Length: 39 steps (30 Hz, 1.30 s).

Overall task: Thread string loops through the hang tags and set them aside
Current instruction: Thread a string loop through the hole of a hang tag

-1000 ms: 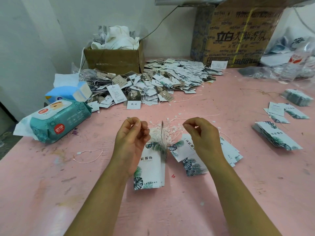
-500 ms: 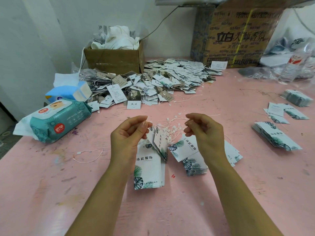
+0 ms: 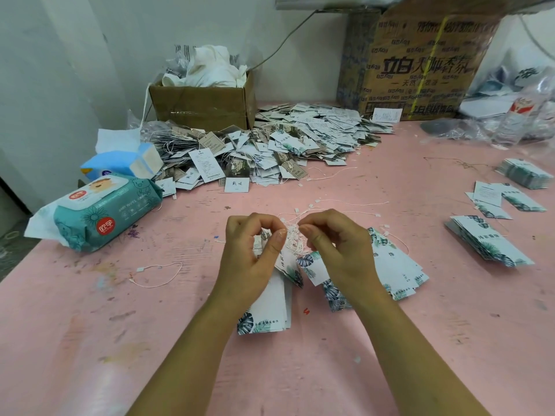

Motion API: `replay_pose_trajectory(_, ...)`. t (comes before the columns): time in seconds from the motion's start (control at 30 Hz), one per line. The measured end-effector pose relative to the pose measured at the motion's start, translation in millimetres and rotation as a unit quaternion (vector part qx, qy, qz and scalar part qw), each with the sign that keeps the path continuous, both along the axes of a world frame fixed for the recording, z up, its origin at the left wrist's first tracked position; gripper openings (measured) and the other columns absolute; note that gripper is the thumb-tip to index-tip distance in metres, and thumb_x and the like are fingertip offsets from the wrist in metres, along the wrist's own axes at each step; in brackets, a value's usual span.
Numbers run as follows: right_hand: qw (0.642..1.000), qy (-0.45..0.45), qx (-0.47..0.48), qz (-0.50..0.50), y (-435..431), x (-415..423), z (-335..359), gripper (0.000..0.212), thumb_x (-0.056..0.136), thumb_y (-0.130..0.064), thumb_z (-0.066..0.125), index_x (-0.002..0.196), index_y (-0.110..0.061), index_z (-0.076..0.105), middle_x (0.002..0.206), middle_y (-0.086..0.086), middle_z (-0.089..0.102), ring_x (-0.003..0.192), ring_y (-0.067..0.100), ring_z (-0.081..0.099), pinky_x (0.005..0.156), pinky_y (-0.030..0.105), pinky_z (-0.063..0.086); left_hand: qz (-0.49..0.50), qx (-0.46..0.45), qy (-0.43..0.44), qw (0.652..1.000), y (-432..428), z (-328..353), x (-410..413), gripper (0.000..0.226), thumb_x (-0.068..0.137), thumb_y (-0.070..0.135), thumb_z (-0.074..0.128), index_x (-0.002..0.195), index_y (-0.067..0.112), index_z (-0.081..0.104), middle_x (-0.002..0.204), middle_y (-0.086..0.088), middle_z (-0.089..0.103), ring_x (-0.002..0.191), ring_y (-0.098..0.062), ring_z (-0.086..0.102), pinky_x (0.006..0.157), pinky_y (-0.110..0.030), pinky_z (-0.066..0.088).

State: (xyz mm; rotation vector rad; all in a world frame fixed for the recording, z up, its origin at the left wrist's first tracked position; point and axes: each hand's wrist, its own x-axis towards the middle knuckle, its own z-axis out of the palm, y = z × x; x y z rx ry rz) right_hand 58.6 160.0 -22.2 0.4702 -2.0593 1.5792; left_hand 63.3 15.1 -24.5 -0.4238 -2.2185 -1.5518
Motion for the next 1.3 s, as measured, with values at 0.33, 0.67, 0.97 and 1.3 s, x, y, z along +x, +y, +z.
replay_pose_trajectory(0.33,0.996,-0.041,-0.032,0.07,-2.9,2.6,-0.3,0.016,0.082,-0.01,0.062,0.083,-0.027,0.061,0.069,-0.017,0.062,0.056,0.004,0.055,0.058,0.021,0.047,-0.021,-0.025,0.004,0.999,2.1,1.9,1.9,0.012,0.085,0.025,0.054,0.082,0.036,0.051,0.088,0.041,0.044,0.092,0.006,0.041,0.079,-0.001,0.029)
replay_pose_trajectory(0.67,0.98,-0.092,-0.136,0.11,-7.3,3.6,0.3,0.02,0.081,0.008,0.062,0.078,-0.012,0.063,0.056,-0.005,0.063,0.049,0.012,0.057,0.051,0.021,0.049,-0.026,-0.049,0.041,0.998,2.5,1.7,2.7,0.018,0.083,0.019,0.054,0.083,0.037,0.049,0.094,0.048,0.043,0.094,-0.011,0.044,0.082,-0.002,0.03)
replay_pose_trajectory(0.97,0.972,-0.124,-0.143,0.137,-2.5,2.4,2.1,0.019,0.078,0.009,0.064,0.072,-0.01,0.065,0.056,-0.005,0.063,0.05,0.011,0.055,0.051,0.023,0.048,-0.034,0.016,-0.041,0.998,-4.4,1.4,-1.3,0.022,0.078,0.012,0.071,0.076,0.033,0.064,0.088,-0.001,0.056,0.08,0.012,0.048,0.074,-0.001,0.031)
replay_pose_trajectory(1.3,0.976,-0.098,-0.15,0.122,-9.1,4.0,2.6,0.018,0.072,0.004,0.069,0.082,-0.011,0.072,0.064,-0.009,0.064,0.058,0.002,0.056,0.056,0.016,0.045,-0.057,-0.004,-0.033,0.998,-3.5,-3.5,-4.1,0.006,0.083,0.027,0.058,0.081,0.032,0.059,0.085,-0.002,0.055,0.076,0.001,0.048,0.074,-0.012,0.037)
